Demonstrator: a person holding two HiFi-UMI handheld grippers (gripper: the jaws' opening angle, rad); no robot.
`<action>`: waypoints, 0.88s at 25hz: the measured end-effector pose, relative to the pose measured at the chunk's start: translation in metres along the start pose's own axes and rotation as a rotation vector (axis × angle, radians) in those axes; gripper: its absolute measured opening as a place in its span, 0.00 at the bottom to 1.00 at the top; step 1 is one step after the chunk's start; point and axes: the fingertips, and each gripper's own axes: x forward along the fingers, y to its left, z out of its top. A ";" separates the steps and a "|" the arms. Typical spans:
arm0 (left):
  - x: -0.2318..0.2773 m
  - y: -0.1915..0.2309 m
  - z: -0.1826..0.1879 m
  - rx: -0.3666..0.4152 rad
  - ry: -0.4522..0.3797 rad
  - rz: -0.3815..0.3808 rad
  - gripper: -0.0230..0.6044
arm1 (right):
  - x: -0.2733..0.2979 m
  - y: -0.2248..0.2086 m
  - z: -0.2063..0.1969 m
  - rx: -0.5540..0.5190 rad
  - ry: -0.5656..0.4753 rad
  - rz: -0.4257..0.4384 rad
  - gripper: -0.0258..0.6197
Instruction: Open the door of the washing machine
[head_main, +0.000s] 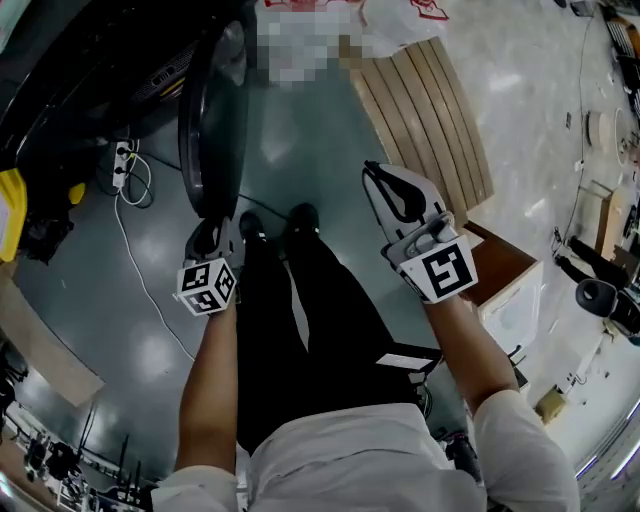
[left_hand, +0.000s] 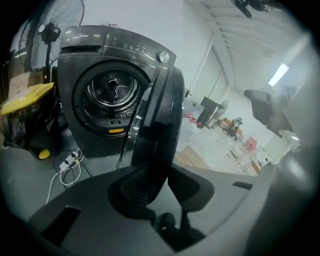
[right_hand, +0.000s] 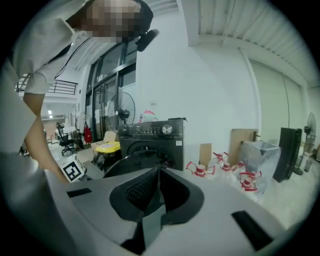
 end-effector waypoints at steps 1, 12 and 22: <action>0.002 -0.010 -0.002 -0.015 -0.007 -0.006 0.21 | -0.006 -0.001 -0.007 0.009 0.004 -0.014 0.10; 0.029 -0.095 -0.014 -0.052 0.012 -0.045 0.22 | -0.036 -0.002 -0.061 0.092 0.034 -0.144 0.10; 0.066 -0.183 -0.008 -0.096 0.066 -0.137 0.24 | -0.075 -0.029 -0.074 0.143 0.002 -0.243 0.10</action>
